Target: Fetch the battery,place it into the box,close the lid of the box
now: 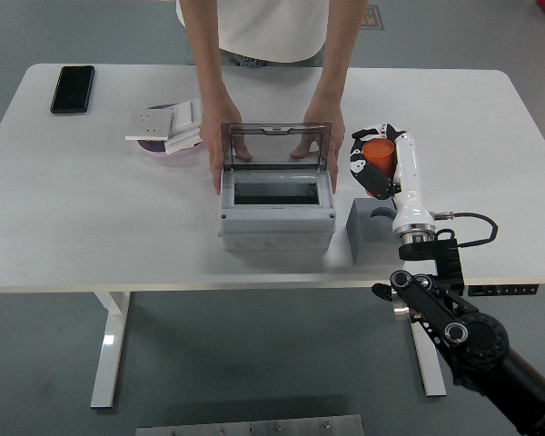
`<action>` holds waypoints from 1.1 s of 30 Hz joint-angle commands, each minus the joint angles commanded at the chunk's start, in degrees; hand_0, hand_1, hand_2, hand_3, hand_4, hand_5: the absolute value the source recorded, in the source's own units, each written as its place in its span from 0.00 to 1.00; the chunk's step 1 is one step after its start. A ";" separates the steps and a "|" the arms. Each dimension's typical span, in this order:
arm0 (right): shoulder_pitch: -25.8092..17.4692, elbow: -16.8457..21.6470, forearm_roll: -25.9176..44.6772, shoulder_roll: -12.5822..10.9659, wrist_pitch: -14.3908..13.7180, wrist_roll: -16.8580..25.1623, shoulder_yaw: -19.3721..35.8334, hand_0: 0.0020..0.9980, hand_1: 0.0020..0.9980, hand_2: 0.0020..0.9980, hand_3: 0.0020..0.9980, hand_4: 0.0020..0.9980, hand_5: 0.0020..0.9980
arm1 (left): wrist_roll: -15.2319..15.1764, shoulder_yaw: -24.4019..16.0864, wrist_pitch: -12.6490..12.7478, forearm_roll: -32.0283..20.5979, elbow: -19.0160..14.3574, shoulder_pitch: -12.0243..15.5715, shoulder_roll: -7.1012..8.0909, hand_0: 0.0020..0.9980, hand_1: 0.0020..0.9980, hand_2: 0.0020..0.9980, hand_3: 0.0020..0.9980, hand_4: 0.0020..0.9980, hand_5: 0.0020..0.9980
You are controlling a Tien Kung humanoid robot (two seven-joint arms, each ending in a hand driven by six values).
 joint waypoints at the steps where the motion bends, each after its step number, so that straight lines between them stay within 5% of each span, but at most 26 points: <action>1: 0.27 0.41 -1.13 -0.36 0.14 -0.83 -0.12 0.21 0.25 0.32 0.33 0.07 0.00 | -0.02 0.02 0.00 -0.04 0.00 0.00 0.03 0.62 0.74 0.59 0.50 0.32 0.00; 18: 4.46 4.33 -17.97 -5.37 5.27 -13.90 -5.91 0.19 0.22 0.30 0.34 0.09 0.00 | -0.30 0.23 0.07 -0.51 0.10 -0.31 0.31 0.62 0.74 0.59 0.50 0.32 0.00; 33: 9.42 5.53 -23.24 -6.84 11.73 -21.55 -12.61 0.18 0.22 0.29 0.35 0.13 0.00 | -0.33 0.25 0.04 -0.66 0.16 -0.66 0.54 0.62 0.74 0.59 0.50 0.32 0.00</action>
